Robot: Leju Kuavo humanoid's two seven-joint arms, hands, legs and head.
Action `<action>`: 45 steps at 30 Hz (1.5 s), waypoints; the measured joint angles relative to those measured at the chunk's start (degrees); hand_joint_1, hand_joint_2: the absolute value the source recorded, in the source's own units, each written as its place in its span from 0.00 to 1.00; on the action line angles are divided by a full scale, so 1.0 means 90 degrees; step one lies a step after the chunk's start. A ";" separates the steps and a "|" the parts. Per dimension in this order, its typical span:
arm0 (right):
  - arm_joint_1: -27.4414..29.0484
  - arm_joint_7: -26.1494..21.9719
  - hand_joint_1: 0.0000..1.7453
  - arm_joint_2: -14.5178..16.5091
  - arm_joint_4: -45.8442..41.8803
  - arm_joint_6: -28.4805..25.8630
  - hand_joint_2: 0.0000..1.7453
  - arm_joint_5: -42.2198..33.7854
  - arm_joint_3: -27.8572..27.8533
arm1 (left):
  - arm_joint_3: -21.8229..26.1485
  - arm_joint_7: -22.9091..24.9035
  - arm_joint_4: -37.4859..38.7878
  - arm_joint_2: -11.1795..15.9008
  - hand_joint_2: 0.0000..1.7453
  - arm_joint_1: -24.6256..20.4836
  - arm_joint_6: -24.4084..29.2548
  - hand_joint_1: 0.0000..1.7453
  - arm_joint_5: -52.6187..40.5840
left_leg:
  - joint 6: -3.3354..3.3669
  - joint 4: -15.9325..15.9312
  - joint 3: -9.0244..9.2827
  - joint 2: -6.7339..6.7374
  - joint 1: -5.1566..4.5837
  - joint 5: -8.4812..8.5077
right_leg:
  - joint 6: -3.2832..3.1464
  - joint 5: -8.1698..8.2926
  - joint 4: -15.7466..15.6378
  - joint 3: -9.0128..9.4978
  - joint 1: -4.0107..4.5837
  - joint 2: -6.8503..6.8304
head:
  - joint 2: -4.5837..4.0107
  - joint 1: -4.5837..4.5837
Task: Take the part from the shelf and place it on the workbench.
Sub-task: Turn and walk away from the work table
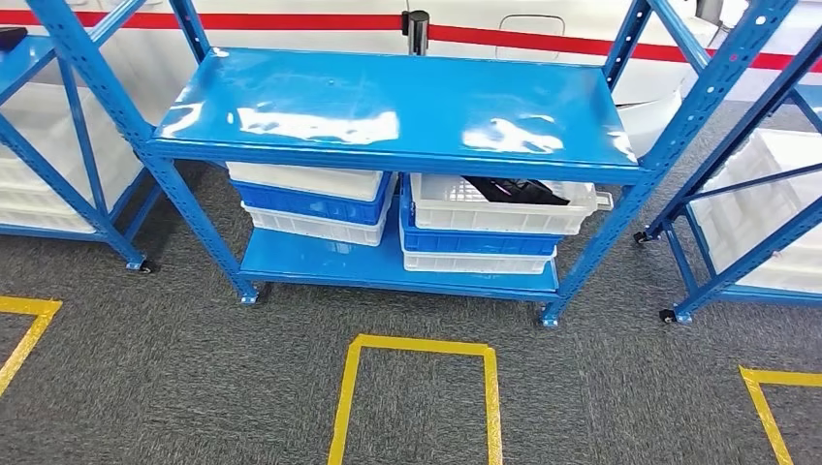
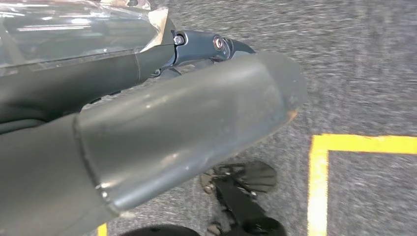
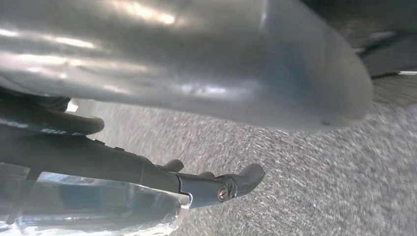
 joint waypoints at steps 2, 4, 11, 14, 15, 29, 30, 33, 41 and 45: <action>-0.0062 -0.0025 0.00 -0.0016 0.0000 0.0005 0.00 -0.0051 -0.0090 | 0.0000 -0.0006 -0.0001 0.0018 0.00 -0.0074 -0.0075 0.00 0.0022 | -0.0087 0.0018 0.0040 0.0128 -0.0037 -0.0055 | -0.0058 0.0143 -0.0427 0.0221 0.0023 -0.0176 | 0.0000 -0.0013; -0.0087 -0.0027 0.00 -0.0026 0.0000 0.0005 0.00 -0.0050 -0.0143 | 0.0000 -0.0005 -0.0001 0.0032 0.00 -0.0165 -0.0147 0.00 0.0033 | -0.0156 0.0005 0.0096 0.0244 -0.0029 -0.0086 | -0.0160 0.0162 -0.0437 0.0208 0.0039 -0.0046 | 0.0000 -0.0040; -0.0083 -0.0014 0.00 -0.0018 0.0000 0.0059 0.00 0.0013 -0.0192 | -0.0005 0.0177 0.0004 0.0056 1.00 -0.0197 -0.0057 0.00 -0.0071 | -0.0248 0.1839 -0.0723 -0.0473 0.0052 -0.1008 | -0.0373 0.0208 -0.0453 0.0261 0.0015 0.0483 | 0.0000 -0.0083; -0.0051 0.0024 0.00 -0.0006 0.0000 0.0092 0.00 0.0035 -0.0198 | -0.0005 0.0353 0.0004 0.0059 1.00 -0.0143 0.0047 0.00 -0.0138 | -0.0186 0.1257 -0.0568 -0.0590 0.0054 -0.0448 | -0.0371 0.0203 -0.0450 0.0300 0.0027 0.0752 | 0.0000 -0.0084; -0.0048 0.0029 0.00 0.0009 0.0000 0.0092 0.00 0.0034 -0.0205 | -0.0005 0.0386 0.0004 0.0064 1.00 -0.0119 0.0058 0.00 -0.0157 | -0.0154 0.0825 -0.0409 -0.0738 0.0052 -0.0220 | -0.0362 0.0197 -0.0439 0.0300 0.0044 0.0835 | 0.0000 -0.0085; 0.0044 0.0027 0.00 0.0151 0.0000 -0.0417 0.00 0.0056 -0.0427 | -0.0109 0.0438 0.0004 0.0092 1.00 -0.0022 0.0189 0.00 -0.0336 | -0.0009 0.0136 -0.0140 -0.0694 -0.0149 -0.0025 | -0.0174 0.0251 -0.0429 0.0120 0.0106 0.0619 | 0.0000 -0.0049; 0.0045 0.0030 0.00 0.0159 0.0000 -0.0358 0.00 0.0103 -0.0429 | -0.0109 0.0440 0.0004 0.0093 1.00 -0.0022 0.0208 0.00 -0.0315 | -0.0003 0.0137 -0.0142 -0.0691 -0.0149 -0.0022 | -0.0165 0.0257 -0.0432 0.0130 0.0105 0.0619 | 0.0000 -0.0049; 0.0047 0.0030 0.00 0.0180 0.0000 -0.0179 0.00 0.0172 -0.0427 | -0.0106 0.0441 0.0004 0.0096 1.00 -0.0019 0.0248 0.00 -0.0268 | 0.0010 0.0139 -0.0150 -0.0690 -0.0151 -0.0013 | -0.0146 0.0268 -0.0439 0.0146 0.0104 0.0619 | 0.0000 -0.0050; 0.0044 0.0032 0.00 0.0210 0.0000 -0.0096 0.00 0.0295 -0.0398 | -0.0101 0.0430 0.0004 0.0103 0.00 -0.0018 0.0293 0.00 -0.0232 | 0.0004 0.0138 -0.0148 -0.0689 -0.0133 -0.0020 | -0.0147 0.0265 -0.0442 0.0136 0.0104 0.0619 | 0.0000 -0.0053; 0.0047 0.0009 0.00 0.0214 0.0000 -0.0081 0.00 0.0329 -0.0387 | -0.0102 0.0414 0.0004 0.0103 0.00 -0.0018 0.0252 0.00 -0.0288 | 0.0001 0.0138 -0.0147 -0.0689 -0.0121 -0.0020 | -0.0148 0.0266 -0.0442 0.0134 0.0107 0.0619 | 0.0000 -0.0053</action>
